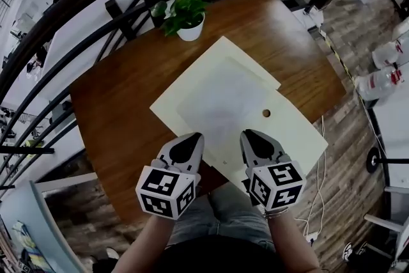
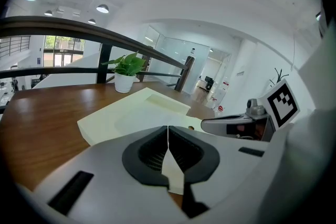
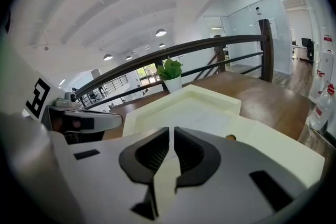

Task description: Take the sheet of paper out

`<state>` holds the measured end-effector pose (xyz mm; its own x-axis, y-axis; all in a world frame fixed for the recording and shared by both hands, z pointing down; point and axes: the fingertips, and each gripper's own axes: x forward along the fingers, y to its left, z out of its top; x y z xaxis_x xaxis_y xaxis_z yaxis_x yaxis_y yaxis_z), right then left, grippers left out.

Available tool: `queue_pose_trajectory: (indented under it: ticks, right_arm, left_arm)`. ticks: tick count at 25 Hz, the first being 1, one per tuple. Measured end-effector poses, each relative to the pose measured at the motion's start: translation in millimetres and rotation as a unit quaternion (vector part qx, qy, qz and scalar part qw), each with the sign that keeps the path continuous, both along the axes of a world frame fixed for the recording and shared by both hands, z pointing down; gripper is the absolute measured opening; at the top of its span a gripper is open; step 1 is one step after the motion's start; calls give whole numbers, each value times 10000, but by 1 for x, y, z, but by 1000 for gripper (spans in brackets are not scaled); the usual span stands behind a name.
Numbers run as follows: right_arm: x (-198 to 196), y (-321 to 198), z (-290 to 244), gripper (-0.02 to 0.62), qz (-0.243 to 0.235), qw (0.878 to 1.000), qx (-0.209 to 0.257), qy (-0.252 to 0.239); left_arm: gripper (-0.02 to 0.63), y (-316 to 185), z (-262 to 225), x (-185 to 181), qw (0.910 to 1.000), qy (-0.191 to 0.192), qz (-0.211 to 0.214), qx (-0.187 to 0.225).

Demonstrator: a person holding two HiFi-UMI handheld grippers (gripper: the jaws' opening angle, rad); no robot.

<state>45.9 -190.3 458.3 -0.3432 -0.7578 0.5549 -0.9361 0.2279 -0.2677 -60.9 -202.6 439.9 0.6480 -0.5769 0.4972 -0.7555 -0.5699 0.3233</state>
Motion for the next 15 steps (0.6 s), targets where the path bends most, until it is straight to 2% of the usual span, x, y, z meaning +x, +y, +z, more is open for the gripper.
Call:
queue_pose_trajectory:
  ticks: [5,8,15]
  right_arm:
    - [10,-15,19,32,61,9998,-172,9]
    - [14,-23,32,109,48,9993,-379,-50]
    - [15,-38,62,179,-73,9964,-846,41]
  left_arm:
    - [18,-14,6,-1,9999,-113,-84,-70]
    - [18,-18,11,0,9997,-154,-105,-152]
    - [18,-24,13,7,9994,-19,-93,-325]
